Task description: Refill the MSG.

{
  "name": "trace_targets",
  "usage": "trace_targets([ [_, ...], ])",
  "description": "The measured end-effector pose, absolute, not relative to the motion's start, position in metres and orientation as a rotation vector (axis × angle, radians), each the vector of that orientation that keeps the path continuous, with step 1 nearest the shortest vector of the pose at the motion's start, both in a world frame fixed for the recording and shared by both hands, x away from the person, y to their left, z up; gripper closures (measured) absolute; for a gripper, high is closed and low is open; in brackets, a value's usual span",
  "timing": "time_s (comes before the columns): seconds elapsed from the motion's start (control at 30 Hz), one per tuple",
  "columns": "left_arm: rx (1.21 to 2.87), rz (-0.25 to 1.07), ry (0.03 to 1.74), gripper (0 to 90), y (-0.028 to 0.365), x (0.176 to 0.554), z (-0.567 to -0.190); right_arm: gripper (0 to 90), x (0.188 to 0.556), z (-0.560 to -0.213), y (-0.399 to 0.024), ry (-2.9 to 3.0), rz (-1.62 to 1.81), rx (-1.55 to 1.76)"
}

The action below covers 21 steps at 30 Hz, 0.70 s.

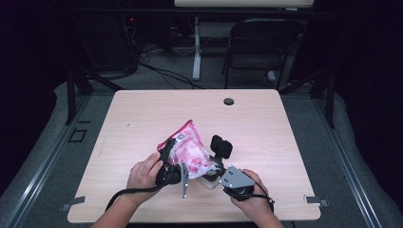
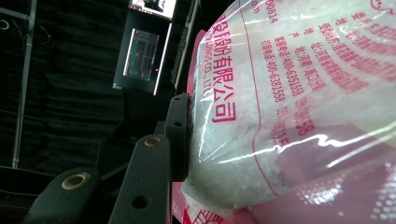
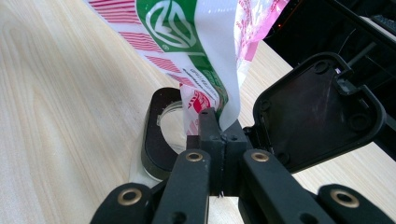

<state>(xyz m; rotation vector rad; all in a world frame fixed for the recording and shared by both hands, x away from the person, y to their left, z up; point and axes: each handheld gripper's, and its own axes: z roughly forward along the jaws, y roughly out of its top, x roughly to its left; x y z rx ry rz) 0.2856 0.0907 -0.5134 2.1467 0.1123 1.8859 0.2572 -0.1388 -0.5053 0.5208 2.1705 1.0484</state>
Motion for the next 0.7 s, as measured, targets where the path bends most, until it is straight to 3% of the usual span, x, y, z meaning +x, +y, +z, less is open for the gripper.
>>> trace_targets([
  [0.7,2.139,1.908,0.096,69.3,0.0913,0.2839,-0.5096,90.0,0.2575,-0.5064,-0.1381,2.177,1.048,0.521],
])
